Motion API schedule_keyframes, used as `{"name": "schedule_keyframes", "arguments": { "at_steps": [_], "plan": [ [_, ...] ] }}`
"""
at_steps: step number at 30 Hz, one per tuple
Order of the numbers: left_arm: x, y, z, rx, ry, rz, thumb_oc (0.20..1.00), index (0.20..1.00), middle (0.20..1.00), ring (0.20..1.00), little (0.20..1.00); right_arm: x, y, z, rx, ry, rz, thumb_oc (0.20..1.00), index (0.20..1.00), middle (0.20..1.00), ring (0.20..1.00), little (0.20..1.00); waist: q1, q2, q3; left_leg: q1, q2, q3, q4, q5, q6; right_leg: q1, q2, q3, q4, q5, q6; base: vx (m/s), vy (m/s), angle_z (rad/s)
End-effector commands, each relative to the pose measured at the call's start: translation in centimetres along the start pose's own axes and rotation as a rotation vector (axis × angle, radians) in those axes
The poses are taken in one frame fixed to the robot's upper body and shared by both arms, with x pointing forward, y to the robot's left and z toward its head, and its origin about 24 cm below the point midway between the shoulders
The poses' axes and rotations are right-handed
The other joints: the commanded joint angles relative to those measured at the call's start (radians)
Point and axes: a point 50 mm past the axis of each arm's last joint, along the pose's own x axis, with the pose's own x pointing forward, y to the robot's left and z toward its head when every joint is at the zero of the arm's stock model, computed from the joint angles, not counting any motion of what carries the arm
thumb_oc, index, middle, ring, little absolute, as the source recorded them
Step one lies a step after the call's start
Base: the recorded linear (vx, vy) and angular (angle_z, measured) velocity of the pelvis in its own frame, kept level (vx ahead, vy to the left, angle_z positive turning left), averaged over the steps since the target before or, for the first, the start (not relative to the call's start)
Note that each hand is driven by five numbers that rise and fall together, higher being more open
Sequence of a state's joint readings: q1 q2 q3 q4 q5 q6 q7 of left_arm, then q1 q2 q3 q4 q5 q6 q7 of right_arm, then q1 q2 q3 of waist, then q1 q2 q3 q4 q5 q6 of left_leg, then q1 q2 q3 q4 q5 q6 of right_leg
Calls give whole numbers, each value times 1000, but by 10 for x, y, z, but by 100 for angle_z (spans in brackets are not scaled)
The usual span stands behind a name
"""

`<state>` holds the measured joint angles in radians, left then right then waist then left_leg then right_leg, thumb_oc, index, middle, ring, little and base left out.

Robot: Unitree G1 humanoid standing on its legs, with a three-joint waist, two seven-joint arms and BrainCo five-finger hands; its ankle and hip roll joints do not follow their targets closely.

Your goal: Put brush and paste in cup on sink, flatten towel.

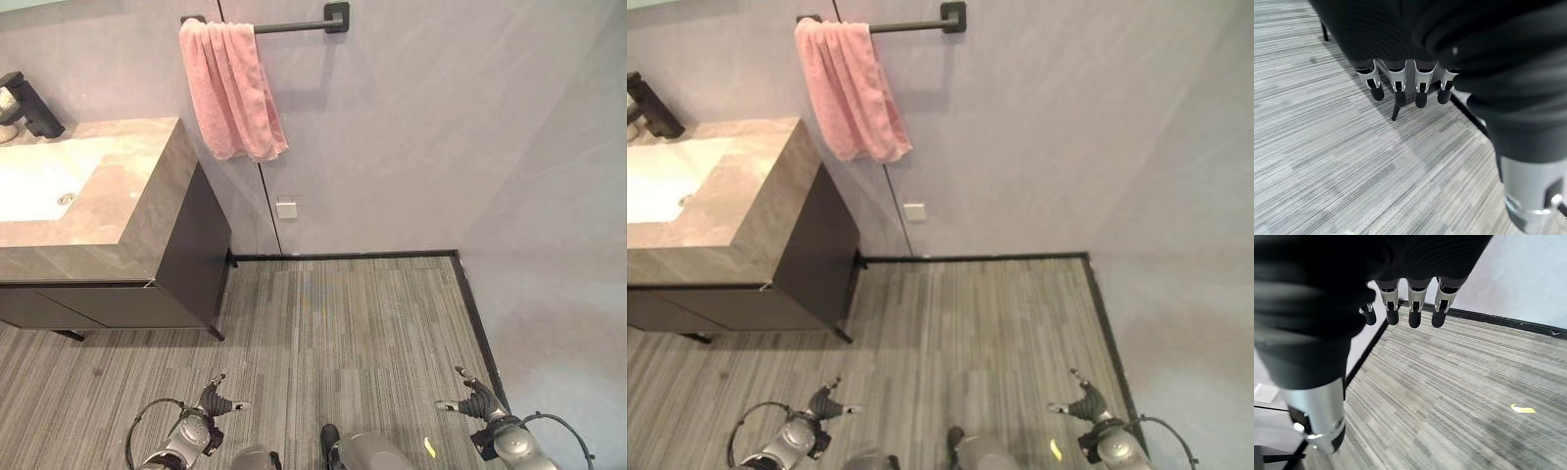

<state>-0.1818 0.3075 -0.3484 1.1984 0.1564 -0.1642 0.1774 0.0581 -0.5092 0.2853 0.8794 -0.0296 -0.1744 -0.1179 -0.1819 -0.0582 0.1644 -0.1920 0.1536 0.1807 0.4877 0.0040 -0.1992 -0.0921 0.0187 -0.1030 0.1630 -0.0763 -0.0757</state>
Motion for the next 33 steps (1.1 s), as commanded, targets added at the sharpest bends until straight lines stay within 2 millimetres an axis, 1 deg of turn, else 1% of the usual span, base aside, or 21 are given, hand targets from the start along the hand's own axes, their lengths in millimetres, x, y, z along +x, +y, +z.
{"name": "schedule_keyframes", "arguments": {
  "at_steps": [1,2,3,4,6,7,11,12,14,16,17,18,19,20,21,22,23,25,29,30,33],
  "plan": [
    [0,17,-3,11,-10,66,1000,1000,1000,1000,1000,-5,-16,-7,-47,-6,-73,1000,1000,1000,1000,1000,-6,12,-17,94,8,55,-312,43,87,-9,-50,135,-35,31,141,132,209,-13],
    [0,18,-4,14,-10,71,1000,1000,1000,1000,1000,-5,-16,-6,-58,-7,-81,1000,1000,1000,1000,1000,4,30,-16,67,53,21,-403,110,72,-11,-56,145,-33,23,150,412,445,-14],
    [0,18,-5,7,-6,78,1000,1000,1000,1000,1000,-4,-18,-10,-69,19,-90,1000,1000,1000,1000,1000,4,53,-20,54,113,-17,-512,206,41,-2,-93,169,-16,-5,170,467,440,-11],
    [-1,18,-7,20,-10,71,1000,1000,1000,1000,1000,-3,-19,-8,-85,8,-82,1000,1000,1000,1000,1000,1,62,-24,82,104,-22,-511,174,47,8,-97,196,-12,-19,181,470,390,-9],
    [-2,18,-10,29,-2,70,1000,1000,1000,1000,1000,-2,-20,-4,-87,0,-88,1000,1000,1000,1000,1000,3,69,-29,83,93,-17,-497,159,47,12,-107,209,-21,-9,186,215,214,-68],
    [-1,21,-8,46,-16,69,1000,1000,1000,1000,1000,0,-24,1,-85,-16,-106,1000,1000,1000,1000,1000,7,73,-35,68,57,-13,-463,135,53,26,-140,227,-40,-4,198,224,290,-91],
    [1,31,0,62,-50,100,1000,1000,1000,1000,1000,6,-26,19,-63,-69,-129,1000,1000,1000,1000,1000,21,62,-27,38,-16,35,-395,63,93,25,-223,280,-73,34,244,150,289,-45],
    [1,31,0,62,-50,100,1000,1000,1000,1000,1000,6,-26,19,-63,-69,-128,1000,1000,1000,1000,1000,21,62,-27,38,-16,35,-395,63,93,25,-223,280,-73,34,244,23,235,-50],
    [3,40,9,61,-78,132,1000,1000,1000,1000,1000,12,-24,35,-76,-115,-123,1000,1000,1000,1000,1000,31,60,-28,21,-44,91,-364,32,110,-12,-265,302,-95,81,275,31,221,-38],
    [3,44,7,49,-72,151,1000,1000,1000,1000,1000,16,-20,46,-104,-147,-113,1000,1000,1000,1000,1000,44,55,-28,31,-43,125,-369,19,117,-40,-273,288,-98,113,284,36,96,-63],
    [2,47,4,34,-64,165,1000,1000,1000,1000,1000,18,-17,57,-108,-184,-108,1000,1000,1000,1000,1000,67,49,-25,54,-34,162,-385,12,115,-60,-286,220,-108,145,283,11,30,-95],
    [1,49,1,24,-54,174,1000,1000,1000,1000,1000,19,-14,61,-105,-196,-103,1000,1000,1000,1000,1000,75,47,-24,70,-29,183,-402,12,114,-71,-296,146,-114,164,280,23,46,-128],
    [0,49,-6,8,-28,177,1000,1000,1000,1000,1000,21,-7,71,-102,-224,-80,1000,1000,1000,1000,1000,97,39,-21,106,-21,230,-434,11,111,-95,-310,-19,-121,205,274,23,30,-113],
    [-1,49,-8,-1,-20,177,1000,1000,1000,1000,1000,21,-4,73,-105,-234,-70,1000,1000,1000,1000,1000,101,37,-19,115,-21,238,-438,10,110,-96,-309,-81,-109,204,271,20,30,-97],
    [-1,49,-8,-1,-20,177,1000,1000,1000,1000,1000,21,-4,73,-105,-234,-70,1000,1000,1000,1000,1000,99,37,-19,115,-21,236,-438,10,110,-94,-309,-82,-109,203,271,32,8,-78],
    [-2,44,-12,-5,-3,162,1000,1000,1000,1000,1000,21,-1,69,-109,-216,-57,1000,1000,1000,1000,1000,78,36,-21,111,-21,227,-423,8,110,-83,-277,3,-112,180,279,73,20,-67],
    [-1,45,-11,1,-7,163,1000,1000,1000,1000,1000,20,-1,66,-98,-207,-50,1000,1000,1000,1000,1000,61,32,-22,112,-23,207,-415,1,115,-86,-234,105,-96,150,270,68,18,-17],
    [-2,40,-16,-12,21,154,1000,1000,1000,1000,1000,20,-1,64,-92,-194,-59,1000,1000,1000,1000,1000,80,22,-26,134,-20,216,-413,-2,111,-81,-240,100,-115,161,265,91,7,78],
    [-5,29,-24,-39,56,130,1000,1000,1000,1000,1000,17,1,52,-48,-155,-60,1000,1000,1000,1000,1000,70,17,-48,157,-12,224,-419,0,103,-67,-223,103,-134,154,261,90,-48,-23],
    [-20,-2,-52,-355,182,75,1000,1000,1000,1000,1000,-15,17,-48,520,265,-161,1000,1000,1000,1000,1000,38,21,-87,153,74,94,-343,57,91,62,-105,150,-18,-7,198,61,-33,-12],
    [-20,-1,-52,-335,179,71,1000,1000,1000,1000,1000,-14,19,-47,491,262,-125,1000,1000,1000,1000,1000,39,20,-99,185,71,112,-358,37,92,71,-115,156,-29,0,205,20,23,12]
  ]
}}
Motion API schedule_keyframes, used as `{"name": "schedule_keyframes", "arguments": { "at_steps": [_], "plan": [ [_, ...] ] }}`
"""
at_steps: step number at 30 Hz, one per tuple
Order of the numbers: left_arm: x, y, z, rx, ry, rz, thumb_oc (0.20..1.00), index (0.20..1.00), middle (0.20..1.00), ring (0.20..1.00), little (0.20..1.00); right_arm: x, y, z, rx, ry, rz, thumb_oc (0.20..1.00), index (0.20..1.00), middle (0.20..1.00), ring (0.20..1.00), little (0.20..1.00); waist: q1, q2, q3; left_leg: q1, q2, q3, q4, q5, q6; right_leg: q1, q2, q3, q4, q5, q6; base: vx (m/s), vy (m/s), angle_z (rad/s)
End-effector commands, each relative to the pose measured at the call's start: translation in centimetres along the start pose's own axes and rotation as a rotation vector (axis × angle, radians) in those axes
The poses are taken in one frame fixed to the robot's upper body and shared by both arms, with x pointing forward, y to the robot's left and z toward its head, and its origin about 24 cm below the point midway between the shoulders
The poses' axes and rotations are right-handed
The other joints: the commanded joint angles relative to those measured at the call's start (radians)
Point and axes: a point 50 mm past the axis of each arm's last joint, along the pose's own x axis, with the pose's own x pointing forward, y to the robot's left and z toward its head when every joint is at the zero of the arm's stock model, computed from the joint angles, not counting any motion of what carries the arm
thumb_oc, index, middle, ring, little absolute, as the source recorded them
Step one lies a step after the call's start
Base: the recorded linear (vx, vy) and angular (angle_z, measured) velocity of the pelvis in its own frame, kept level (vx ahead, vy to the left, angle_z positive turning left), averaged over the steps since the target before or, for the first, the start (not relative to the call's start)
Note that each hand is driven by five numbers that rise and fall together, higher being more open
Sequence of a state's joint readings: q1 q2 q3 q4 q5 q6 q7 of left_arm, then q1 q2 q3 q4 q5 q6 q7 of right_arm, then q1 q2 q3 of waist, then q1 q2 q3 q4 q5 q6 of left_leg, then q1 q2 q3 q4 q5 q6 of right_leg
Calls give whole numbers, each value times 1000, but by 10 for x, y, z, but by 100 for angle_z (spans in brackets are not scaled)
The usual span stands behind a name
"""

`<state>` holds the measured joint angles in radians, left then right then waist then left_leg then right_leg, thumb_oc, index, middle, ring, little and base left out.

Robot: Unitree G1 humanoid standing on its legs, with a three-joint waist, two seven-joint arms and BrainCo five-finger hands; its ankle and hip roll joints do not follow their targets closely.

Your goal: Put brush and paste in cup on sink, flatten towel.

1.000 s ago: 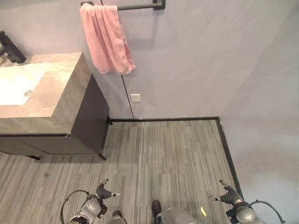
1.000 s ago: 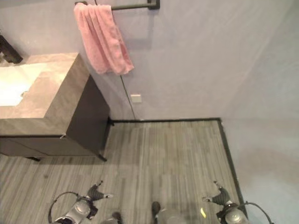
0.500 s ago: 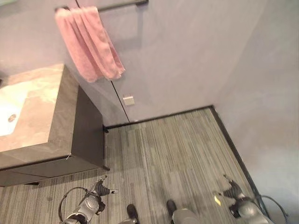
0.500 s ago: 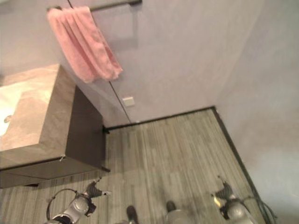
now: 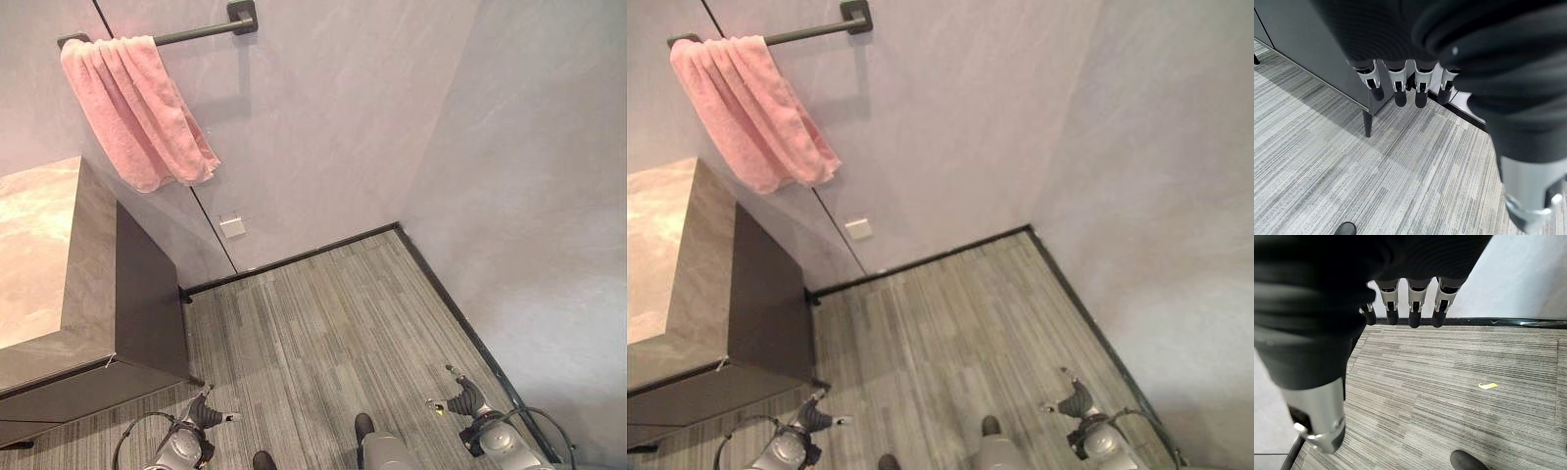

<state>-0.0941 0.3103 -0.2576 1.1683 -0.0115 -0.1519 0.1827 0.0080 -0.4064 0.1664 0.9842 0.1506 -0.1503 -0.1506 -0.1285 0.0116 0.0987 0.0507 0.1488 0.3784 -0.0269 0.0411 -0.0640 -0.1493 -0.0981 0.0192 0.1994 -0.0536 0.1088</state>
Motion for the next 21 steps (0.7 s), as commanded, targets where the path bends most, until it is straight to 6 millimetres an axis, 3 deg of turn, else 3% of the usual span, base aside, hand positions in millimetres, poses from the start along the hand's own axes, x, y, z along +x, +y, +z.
{"name": "schedule_keyframes", "arguments": {
  "at_steps": [1,10,21],
  "plan": [
    [-6,6,-22,-96,67,20,1000,1000,1000,1000,1000,-17,-7,-47,167,161,-50,1000,1000,1000,1000,1000,-14,-50,-33,-56,76,-85,156,-1,-43,128,1,34,-66,-22,21,12,23,-10],
    [-5,18,-23,-5,62,24,1000,1000,1000,1000,1000,-12,-1,-38,138,131,-2,1000,1000,1000,1000,1000,17,-62,-33,-55,68,-105,137,1,-51,157,-24,-12,-88,-17,35,10,28,3],
    [-1,30,-4,106,-35,49,1000,1000,1000,1000,1000,6,1,15,85,-44,51,1000,1000,1000,1000,1000,84,-82,-23,-94,-6,-151,191,-71,-9,187,-111,-52,-98,7,80,50,120,21]
  ]
}}
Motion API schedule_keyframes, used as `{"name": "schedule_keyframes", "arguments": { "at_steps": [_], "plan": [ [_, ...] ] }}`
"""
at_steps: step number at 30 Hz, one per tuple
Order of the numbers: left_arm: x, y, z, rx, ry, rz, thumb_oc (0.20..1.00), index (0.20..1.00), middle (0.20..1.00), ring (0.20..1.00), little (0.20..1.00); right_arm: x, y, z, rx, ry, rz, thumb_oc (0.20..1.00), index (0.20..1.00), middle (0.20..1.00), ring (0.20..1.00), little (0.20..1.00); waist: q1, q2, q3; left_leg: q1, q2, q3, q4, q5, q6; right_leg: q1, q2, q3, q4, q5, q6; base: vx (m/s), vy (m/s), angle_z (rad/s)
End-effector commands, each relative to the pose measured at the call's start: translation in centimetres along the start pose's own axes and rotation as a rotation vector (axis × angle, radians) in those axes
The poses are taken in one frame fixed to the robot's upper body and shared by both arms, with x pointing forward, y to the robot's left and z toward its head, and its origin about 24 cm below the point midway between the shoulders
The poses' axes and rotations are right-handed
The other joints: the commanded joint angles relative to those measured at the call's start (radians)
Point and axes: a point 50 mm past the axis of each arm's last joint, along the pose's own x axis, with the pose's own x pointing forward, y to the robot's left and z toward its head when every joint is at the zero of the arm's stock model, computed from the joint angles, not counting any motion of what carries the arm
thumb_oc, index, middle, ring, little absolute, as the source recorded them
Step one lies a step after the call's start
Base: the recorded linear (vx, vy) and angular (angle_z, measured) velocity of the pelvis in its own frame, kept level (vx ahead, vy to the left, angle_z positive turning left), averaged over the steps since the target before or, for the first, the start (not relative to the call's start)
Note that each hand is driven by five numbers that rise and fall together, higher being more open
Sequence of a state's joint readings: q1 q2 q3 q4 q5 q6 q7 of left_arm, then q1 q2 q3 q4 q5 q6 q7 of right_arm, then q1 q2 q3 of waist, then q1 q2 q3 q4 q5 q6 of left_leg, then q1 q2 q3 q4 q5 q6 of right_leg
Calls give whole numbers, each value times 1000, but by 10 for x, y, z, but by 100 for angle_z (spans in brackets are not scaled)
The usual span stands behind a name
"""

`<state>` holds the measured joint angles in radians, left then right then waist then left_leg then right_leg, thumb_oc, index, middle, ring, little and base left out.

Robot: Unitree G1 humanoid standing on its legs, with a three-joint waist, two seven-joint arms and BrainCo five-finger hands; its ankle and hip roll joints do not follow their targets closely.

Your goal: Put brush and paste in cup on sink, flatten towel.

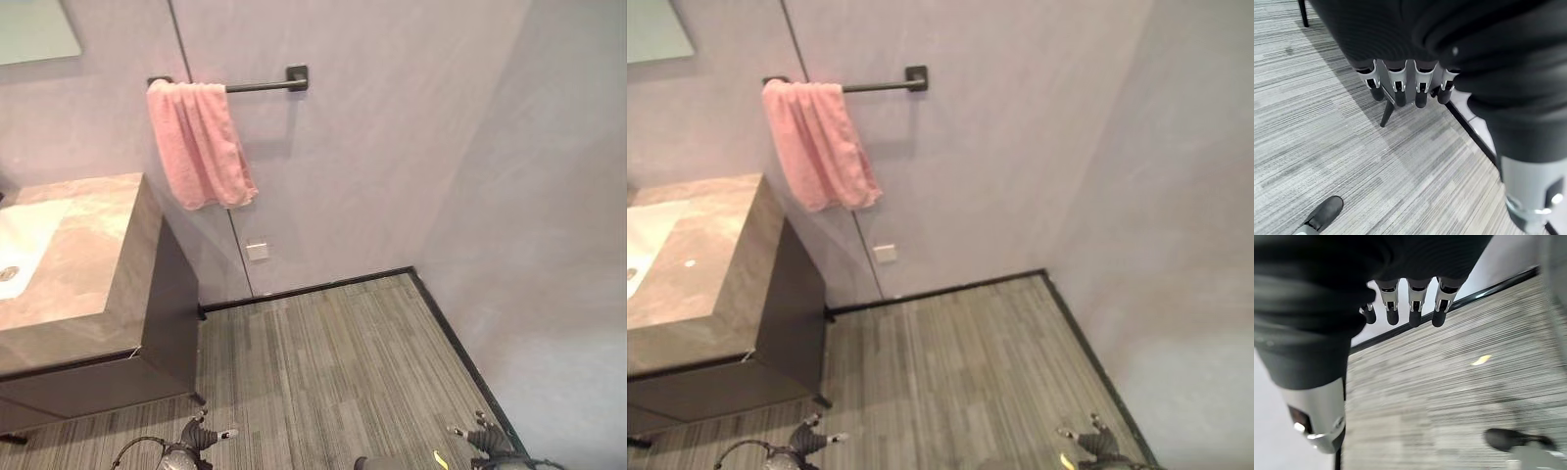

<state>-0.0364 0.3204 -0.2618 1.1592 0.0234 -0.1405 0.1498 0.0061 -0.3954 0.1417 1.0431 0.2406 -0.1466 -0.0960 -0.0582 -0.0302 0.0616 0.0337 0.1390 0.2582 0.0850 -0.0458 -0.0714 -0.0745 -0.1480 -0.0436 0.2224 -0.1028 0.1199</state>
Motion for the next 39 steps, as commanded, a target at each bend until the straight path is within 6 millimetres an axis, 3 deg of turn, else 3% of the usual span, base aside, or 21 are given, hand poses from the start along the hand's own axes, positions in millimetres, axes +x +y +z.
{"name": "schedule_keyframes", "arguments": {
  "at_steps": [1,7,10,12,13,14,15,16,18,20,22,24,25,27,30,31,32,33,34,36,39],
  "plan": [
    [5,36,19,60,-92,103,1000,1000,1000,1000,1000,6,5,30,-36,-119,38,1000,1000,1000,1000,1000,18,-41,13,-80,-2,-33,80,14,1,112,-69,8,-122,61,73,54,122,7],
    [7,39,31,100,-140,109,1000,1000,1000,1000,1000,6,5,32,-73,-125,38,1000,1000,1000,1000,1000,29,-40,9,-87,-46,-47,87,-9,25,111,-107,-1,-99,78,92,79,130,8],
    [8,37,40,144,-176,93,1000,1000,1000,1000,1000,4,-1,23,-61,-93,12,1000,1000,1000,1000,1000,16,-35,8,-84,-85,-66,80,-17,43,92,-128,26,-30,126,104,86,173,25],
    [8,36,44,158,-185,89,1000,1000,1000,1000,1000,4,-3,21,-59,-87,6,1000,1000,1000,1000,1000,-4,-24,27,-55,-113,-74,52,-18,72,13,-132,92,110,247,86,28,143,26],
    [8,36,44,158,-185,89,1000,1000,1000,1000,1000,4,-3,21,-59,-87,6,1000,1000,1000,1000,1000,-1,-24,26,-54,-113,-71,50,-18,72,9,-133,96,113,246,87,-21,123,21],
    [9,36,49,158,-200,89,1000,1000,1000,1000,1000,5,-3,25,-59,-100,4,1000,1000,1000,1000,1000,-16,-17,48,-47,-117,-73,41,-15,84,-30,-118,123,173,291,73,-31,125,5],
    [9,37,52,154,-208,93,1000,1000,1000,1000,1000,6,-2,29,-57,-113,5,1000,1000,1000,1000,1000,-24,-6,64,-38,-113,-71,30,-12,90,-63,-94,143,214,276,62,42,191,-20],
    [9,36,52,146,-206,86,1000,1000,1000,1000,1000,5,-2,27,-57,-110,5,1000,1000,1000,1000,1000,-42,9,70,-25,-119,-77,22,-18,97,-104,-14,171,241,197,47,156,145,-22],
    [10,35,51,122,-192,88,1000,1000,1000,1000,1000,5,-4,25,-66,-106,-3,1000,1000,1000,1000,1000,-58,9,71,14,-136,-55,9,-48,97,-140,6,124,138,127,41,258,46,-28],
    [11,35,53,115,-194,87,1000,1000,1000,1000,1000,5,-5,26,-74,-107,-7,1000,1000,1000,1000,1000,-68,5,71,22,-142,-55,9,-59,93,-153,15,127,77,133,48,211,-51,-20],
    [12,37,58,123,-202,89,1000,1000,1000,1000,1000,4,-8,26,-86,-111,-6,1000,1000,1000,1000,1000,-102,-11,76,60,-153,-57,19,-91,81,-177,46,184,-47,177,72,293,-121,12],
    [13,39,59,122,-203,94,1000,1000,1000,1000,1000,4,-9,27,-108,-120,-3,1000,1000,1000,1000,1000,-106,-14,76,69,-149,-51,36,-104,76,-181,48,159,-52,182,71,195,-134,6],
    [13,40,62,116,-205,92,1000,1000,1000,1000,1000,3,-13,28,-142,-129,-2,1000,1000,1000,1000,1000,-110,-17,64,68,-143,-53,81,-117,65,-160,41,126,-30,160,57,224,-199,-3],
    [14,44,60,87,-191,100,1000,1000,1000,1000,1000,2,-18,27,-176,-127,4,1000,1000,1000,1000,1000,-122,-19,54,76,-127,-60,119,-112,49,-148,96,170,13,123,28,287,-243,12],
    [14,44,63,75,-197,96,1000,1000,1000,1000,1000,1,-25,30,-207,-142,-6,1000,1000,1000,1000,1000,-125,-20,54,47,-114,-77,255,-67,16,-122,108,157,26,104,-3,220,-209,16],
    [15,43,63,66,-187,96,1000,1000,1000,1000,1000,-1,-32,26,-219,-134,-19,1000,1000,1000,1000,1000,-129,-23,56,9,-94,-92,358,32,-31,-80,118,145,8,94,-30,211,-222,-3],
    [15,43,65,68,-191,93,1000,1000,1000,1000,1000,-1,-35,26,-223,-135,-28,1000,1000,1000,1000,1000,-130,-30,56,-17,-85,-87,418,77,-48,-60,114,139,-4,89,-43,210,-221,6],
    [15,43,65,68,-191,93,1000,1000,1000,1000,1000,-1,-35,26,-222,-135,-28,1000,1000,1000,1000,1000,-132,-29,56,-21,-84,-90,422,76,-49,-61,115,136,-4,90,-44,215,-201,16],
    [16,44,71,61,-208,99,1000,1000,1000,1000,1000,-2,-40,28,-226,-144,-46,1000,1000,1000,1000,1000,-133,-42,64,-76,-65,-61,520,125,-75,-29,101,126,-18,81,-68,210,-166,34],
    [16,42,75,47,-217,101,1000,1000,1000,1000,1000,-2,-42,28,-244,-142,-60,1000,1000,1000,1000,1000,-133,-37,69,-116,-40,-17,435,119,-61,3,86,113,-45,68,-64,265,-87,36],
    [16,36,78,41,-234,93,1000,1000,1000,1000,1000,-3,-46,32,-254,-158,-81,1000,1000,1000,1000,1000,-133,-5,68,-155,24,32,153,89,-31,28,63,112,-83,41,-28,299,163,37]
  ]
}}
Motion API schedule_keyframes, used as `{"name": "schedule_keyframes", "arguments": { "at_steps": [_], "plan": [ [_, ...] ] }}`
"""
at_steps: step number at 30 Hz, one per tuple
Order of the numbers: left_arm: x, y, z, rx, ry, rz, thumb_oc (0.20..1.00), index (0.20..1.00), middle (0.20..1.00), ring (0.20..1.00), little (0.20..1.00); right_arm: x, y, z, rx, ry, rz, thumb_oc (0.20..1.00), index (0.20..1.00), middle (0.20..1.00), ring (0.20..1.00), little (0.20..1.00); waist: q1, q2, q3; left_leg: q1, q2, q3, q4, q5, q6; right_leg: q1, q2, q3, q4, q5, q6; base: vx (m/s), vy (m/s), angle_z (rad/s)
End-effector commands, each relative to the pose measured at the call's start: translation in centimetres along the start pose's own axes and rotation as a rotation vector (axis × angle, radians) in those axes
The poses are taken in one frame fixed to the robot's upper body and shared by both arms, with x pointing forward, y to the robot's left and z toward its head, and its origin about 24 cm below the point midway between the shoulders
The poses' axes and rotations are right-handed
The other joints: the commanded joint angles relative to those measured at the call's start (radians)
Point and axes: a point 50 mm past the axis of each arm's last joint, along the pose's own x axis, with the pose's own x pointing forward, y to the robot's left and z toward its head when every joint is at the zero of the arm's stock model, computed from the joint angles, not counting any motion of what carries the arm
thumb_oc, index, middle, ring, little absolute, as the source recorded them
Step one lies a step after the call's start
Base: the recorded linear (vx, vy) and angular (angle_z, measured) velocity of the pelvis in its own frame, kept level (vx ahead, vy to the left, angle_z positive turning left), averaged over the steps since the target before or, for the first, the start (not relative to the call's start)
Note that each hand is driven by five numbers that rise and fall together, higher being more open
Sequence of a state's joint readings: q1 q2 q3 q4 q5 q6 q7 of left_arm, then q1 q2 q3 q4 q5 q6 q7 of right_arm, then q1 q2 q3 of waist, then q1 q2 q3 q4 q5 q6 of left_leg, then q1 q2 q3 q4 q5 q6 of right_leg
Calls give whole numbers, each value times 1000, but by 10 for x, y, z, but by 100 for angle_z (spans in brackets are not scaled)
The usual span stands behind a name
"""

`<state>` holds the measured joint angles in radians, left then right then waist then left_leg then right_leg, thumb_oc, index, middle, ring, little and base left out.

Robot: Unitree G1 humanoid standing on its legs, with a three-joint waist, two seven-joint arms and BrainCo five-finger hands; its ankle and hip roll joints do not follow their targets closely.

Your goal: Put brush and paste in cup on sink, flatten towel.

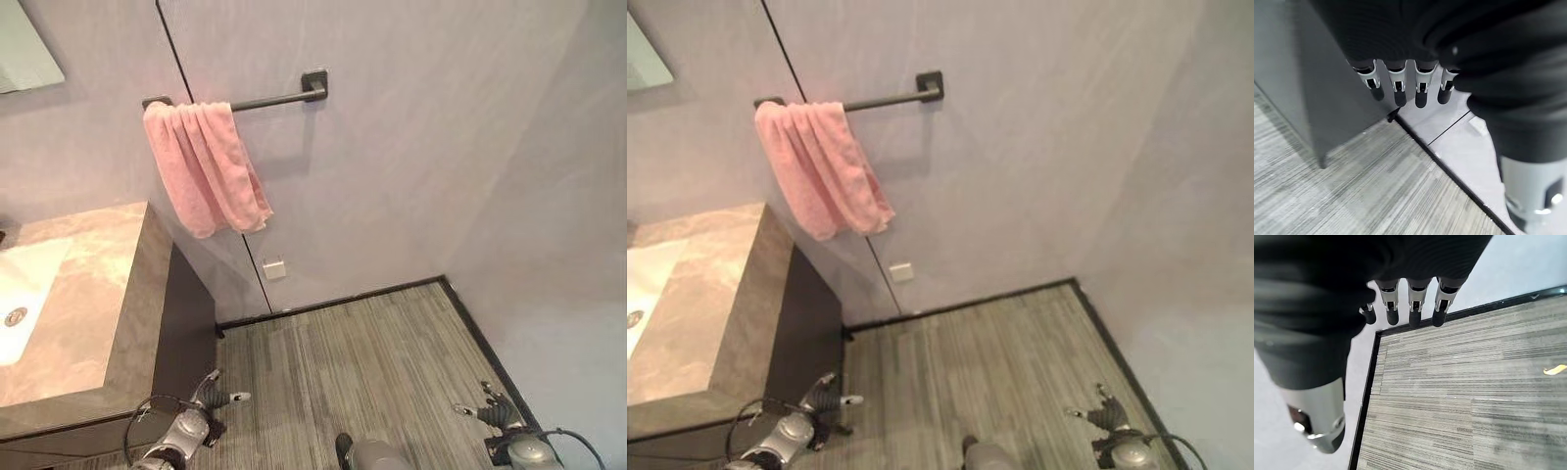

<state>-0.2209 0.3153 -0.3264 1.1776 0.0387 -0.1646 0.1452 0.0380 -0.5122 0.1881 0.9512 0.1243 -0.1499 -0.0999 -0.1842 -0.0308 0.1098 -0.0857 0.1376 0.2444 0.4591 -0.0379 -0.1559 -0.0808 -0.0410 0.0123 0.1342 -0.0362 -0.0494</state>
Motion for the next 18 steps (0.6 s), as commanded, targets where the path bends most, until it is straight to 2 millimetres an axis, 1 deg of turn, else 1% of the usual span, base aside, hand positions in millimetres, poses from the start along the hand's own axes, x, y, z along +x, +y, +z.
{"name": "schedule_keyframes", "arguments": {
  "at_steps": [1,2,3,4,5,6,7,8,9,10,12,13,14,15,16,17,18],
  "plan": [
    [2,25,5,-10,-42,85,1000,1000,1000,1000,1000,2,-19,18,-36,-87,-63,1000,1000,1000,1000,1000,-2,11,22,-57,55,33,-313,129,44,42,-55,67,0,-37,153,235,186,19],
    [2,25,5,-10,-42,84,1000,1000,1000,1000,1000,2,-19,18,-37,-86,-64,1000,1000,1000,1000,1000,-4,9,22,-50,50,33,-324,134,43,44,-58,66,1,-40,154,396,295,9],
    [2,24,7,2,-49,89,1000,1000,1000,1000,1000,4,-20,21,-54,-93,-73,1000,1000,1000,1000,1000,7,29,27,-83,104,-2,-448,212,20,66,-89,79,-3,-64,171,423,257,-4],
    [1,24,5,8,-46,92,1000,1000,1000,1000,1000,4,-20,22,-57,-90,-70,1000,1000,1000,1000,1000,13,38,23,-89,121,-19,-459,236,12,79,-102,83,-2,-71,178,594,339,-14],
    [-1,23,0,13,-40,88,1000,1000,1000,1000,1000,6,-16,29,-77,-113,-46,1000,1000,1000,1000,1000,12,45,16,-69,105,-40,-428,195,24,98,-118,100,5,-88,188,335,153,-45],
    [-1,23,0,13,-41,88,1000,1000,1000,1000,1000,6,-16,29,-77,-114,-46,1000,1000,1000,1000,1000,14,47,14,-72,107,-40,-427,196,24,95,-116,101,4,-85,188,419,233,-66],
    [1,23,15,84,-105,71,1000,1000,1000,1000,1000,7,-12,35,-77,-136,-41,1000,1000,1000,1000,1000,30,55,10,-106,73,-55,-374,182,23,115,-160,95,9,-103,203,377,236,-71],
    [2,26,26,85,-154,80,1000,1000,1000,1000,1000,8,-11,44,-65,-170,-41,1000,1000,1000,1000,1000,39,50,12,-131,45,-64,-346,168,32,118,-178,112,18,-100,206,384,243,-46],
    [2,26,26,85,-154,80,1000,1000,1000,1000,1000,8,-11,44,-65,-169,-41,1000,1000,1000,1000,1000,39,47,11,-134,42,-63,-340,164,34,117,-182,113,19,-102,208,343,227,-33],
    [2,29,34,62,-191,94,1000,1000,1000,1000,1000,9,-2,51,-31,-189,-35,1000,1000,1000,1000,1000,50,31,12,-139,4,-32,-296,107,67,106,-225,130,32,-65,220,279,186,-25],
    [-1,34,44,44,-247,117,1000,1000,1000,1000,1000,10,7,63,-38,-229,-5,1000,1000,1000,1000,1000,77,24,13,-129,-11,13,-281,81,84,68,-257,109,52,14,227,269,167,-64],
    [-1,34,43,44,-246,117,1000,1000,1000,1000,1000,10,7,63,-38,-229,-4,1000,1000,1000,1000,1000,79,23,12,-129,-11,15,-281,80,84,67,-257,111,52,14,227,222,138,-87],
    [-3,37,52,40,-294,115,1000,1000,1000,1000,1000,10,12,71,-83,-264,14,1000,1000,1000,1000,1000,87,25,25,-109,-23,33,-292,70,100,20,-259,96,118,70,227,189,130,-59],
    [-4,39,54,54,-307,118,1000,1000,1000,1000,1000,9,13,75,-103,-285,18,1000,1000,1000,1000,1000,86,26,31,-97,-29,40,-300,67,107,4,-255,92,148,98,226,258,172,-54],
    [-4,38,50,66,-297,112,1000,1000,1000,1000,1000,8,15,77,-128,-299,28,1000,1000,1000,1000,1000,79,27,38,-80,-43,39,-312,55,115,4,-237,106,186,104,228,196,138,-19],
    [-4,38,50,70,-293,109,1000,1000,1000,1000,1000,7,16,76,-134,-304,41,1000,1000,1000,1000,1000,66,31,42,-64,-51,30,-326,52,120,-14,-188,139,225,78,222,129,91,-5],
    [-4,38,50,69,-293,109,1000,1000,1000,1000,1000,7,16,76,-134,-304,40,1000,1000,1000,1000,1000,68,33,41,-66,-49,32,-327,54,119,-18,-185,142,224,81,221,223,109,11]
  ]
}}
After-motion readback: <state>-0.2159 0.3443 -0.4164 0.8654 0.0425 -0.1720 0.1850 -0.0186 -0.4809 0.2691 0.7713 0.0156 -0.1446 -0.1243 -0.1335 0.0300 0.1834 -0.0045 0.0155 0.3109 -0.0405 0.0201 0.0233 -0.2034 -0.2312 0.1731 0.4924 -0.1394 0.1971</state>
